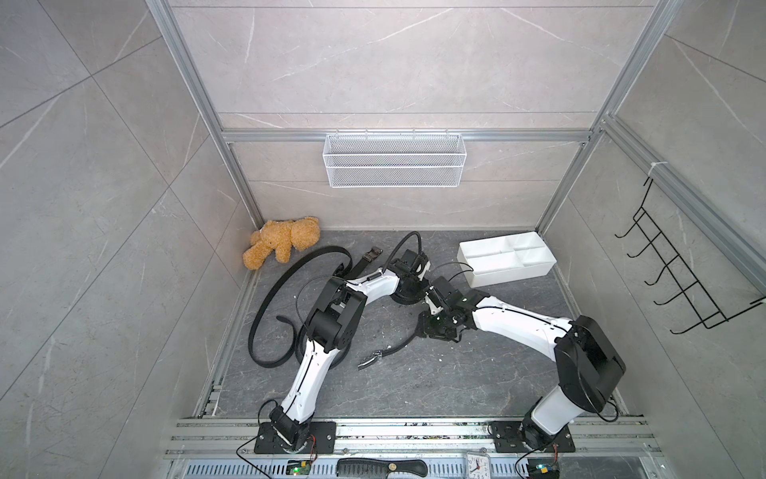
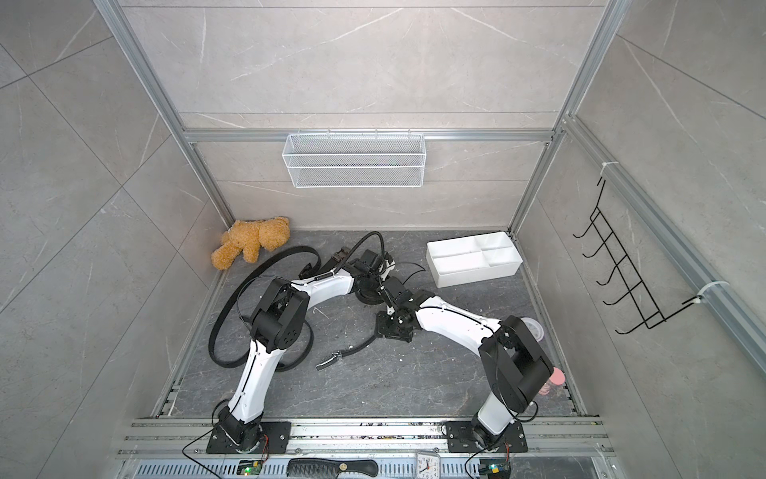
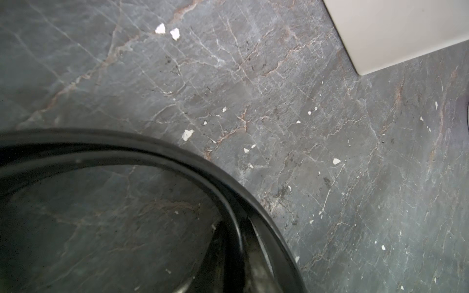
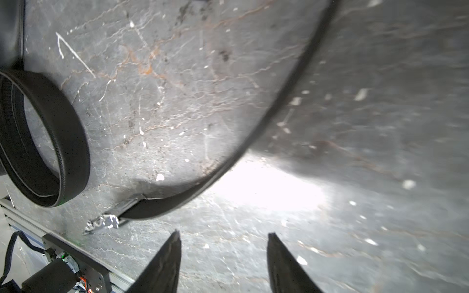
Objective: Place the belts into the storage roll
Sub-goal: Roll the belt at the center of the board.
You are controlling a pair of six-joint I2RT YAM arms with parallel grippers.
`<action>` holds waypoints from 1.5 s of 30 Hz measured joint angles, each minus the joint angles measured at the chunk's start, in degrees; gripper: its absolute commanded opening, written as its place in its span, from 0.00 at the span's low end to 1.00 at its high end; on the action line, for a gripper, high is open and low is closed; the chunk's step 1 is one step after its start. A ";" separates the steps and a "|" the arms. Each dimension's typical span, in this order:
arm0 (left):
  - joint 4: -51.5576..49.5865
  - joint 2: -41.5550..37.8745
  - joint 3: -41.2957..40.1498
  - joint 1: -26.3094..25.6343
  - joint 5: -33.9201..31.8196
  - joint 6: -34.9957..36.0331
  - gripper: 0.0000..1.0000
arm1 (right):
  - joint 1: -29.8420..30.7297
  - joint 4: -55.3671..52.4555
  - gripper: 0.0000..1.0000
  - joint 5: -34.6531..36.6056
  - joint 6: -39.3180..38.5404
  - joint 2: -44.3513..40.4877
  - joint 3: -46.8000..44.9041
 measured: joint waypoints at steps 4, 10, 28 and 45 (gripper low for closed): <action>-0.92 0.00 0.33 0.02 0.11 0.04 0.14 | 0.22 -0.74 0.37 2.64 -3.50 0.00 -2.01; -1.99 0.00 0.63 0.02 0.90 0.44 0.15 | 0.42 1.86 0.36 4.07 -5.99 2.45 -6.10; -5.22 -4.31 -3.04 2.05 1.75 1.27 0.63 | -0.13 9.97 0.45 1.46 -6.43 8.33 -2.43; -6.80 -25.77 -13.90 -0.46 -0.96 1.55 0.87 | -14.40 -3.43 0.60 1.62 -12.87 4.90 12.41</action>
